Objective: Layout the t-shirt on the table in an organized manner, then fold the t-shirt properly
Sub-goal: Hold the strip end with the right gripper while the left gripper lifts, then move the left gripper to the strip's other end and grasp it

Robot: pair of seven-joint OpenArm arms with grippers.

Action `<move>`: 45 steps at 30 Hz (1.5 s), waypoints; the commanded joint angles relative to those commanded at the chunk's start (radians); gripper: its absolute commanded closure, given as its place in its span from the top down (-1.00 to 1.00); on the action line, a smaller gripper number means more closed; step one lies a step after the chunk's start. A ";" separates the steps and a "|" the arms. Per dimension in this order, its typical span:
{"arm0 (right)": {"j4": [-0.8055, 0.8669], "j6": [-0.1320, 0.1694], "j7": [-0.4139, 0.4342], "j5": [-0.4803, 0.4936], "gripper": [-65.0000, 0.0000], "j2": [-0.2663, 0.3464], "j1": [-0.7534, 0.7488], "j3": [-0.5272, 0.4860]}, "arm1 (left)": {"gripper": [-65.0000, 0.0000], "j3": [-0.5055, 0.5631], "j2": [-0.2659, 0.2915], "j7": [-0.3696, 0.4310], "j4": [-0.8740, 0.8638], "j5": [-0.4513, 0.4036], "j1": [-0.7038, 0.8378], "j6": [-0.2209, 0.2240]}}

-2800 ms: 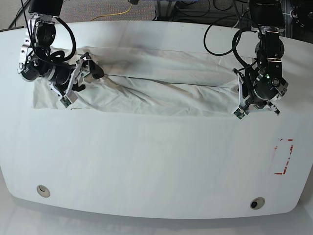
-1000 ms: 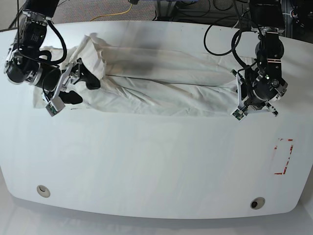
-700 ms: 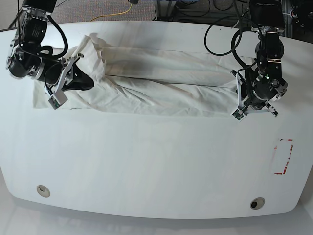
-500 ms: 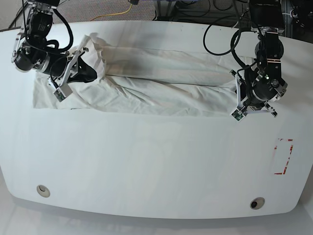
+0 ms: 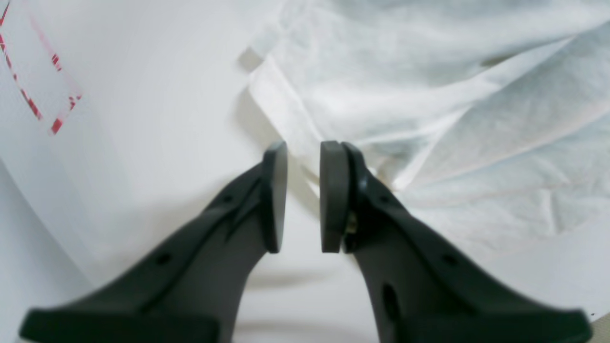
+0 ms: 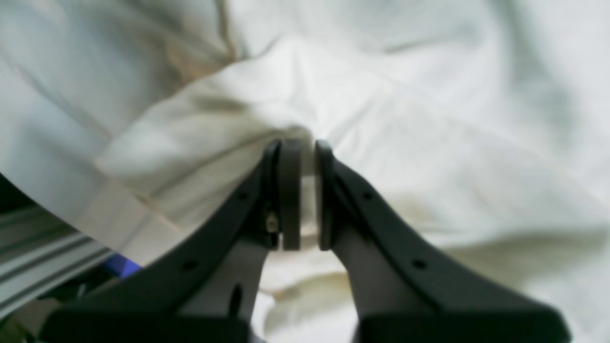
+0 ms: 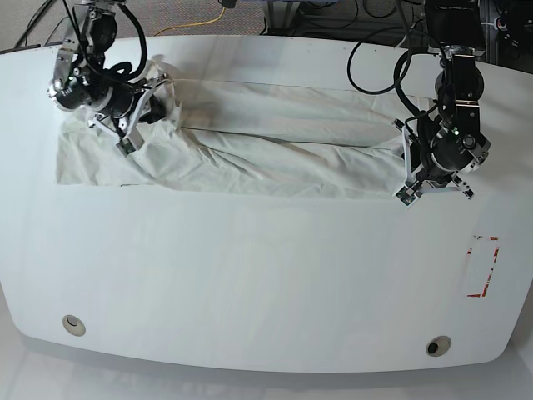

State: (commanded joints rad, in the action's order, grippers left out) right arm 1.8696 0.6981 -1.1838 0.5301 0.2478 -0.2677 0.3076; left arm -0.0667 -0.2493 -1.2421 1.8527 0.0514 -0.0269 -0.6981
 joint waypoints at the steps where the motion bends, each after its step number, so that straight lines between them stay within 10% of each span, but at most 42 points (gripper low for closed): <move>1: -0.002 0.000 0.009 -0.015 -0.83 0.000 -0.002 -0.021 | -0.68 0.000 0.000 0.000 0.000 0.000 -0.005 0.000; 33: 0.109 0.000 -0.029 -0.086 -0.82 0.066 0.124 0.081 | -0.66 -0.138 0.003 -0.017 0.034 0.002 -0.072 0.000; 42: -0.002 0.000 0.066 -0.150 -0.83 0.066 0.144 0.078 | 0.45 -0.247 0.018 -0.110 0.034 0.046 -0.106 0.000; 45: -0.055 0.000 0.106 -0.150 -0.83 0.069 0.143 0.078 | 0.52 -0.305 0.020 -0.112 0.031 0.080 -0.106 0.000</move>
State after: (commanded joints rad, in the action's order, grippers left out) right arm 1.8144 0.6981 -1.0779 0.3798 0.3168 -0.1250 0.3859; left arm -0.3721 -0.2294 -1.3541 1.8834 0.1312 -0.1327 -0.6981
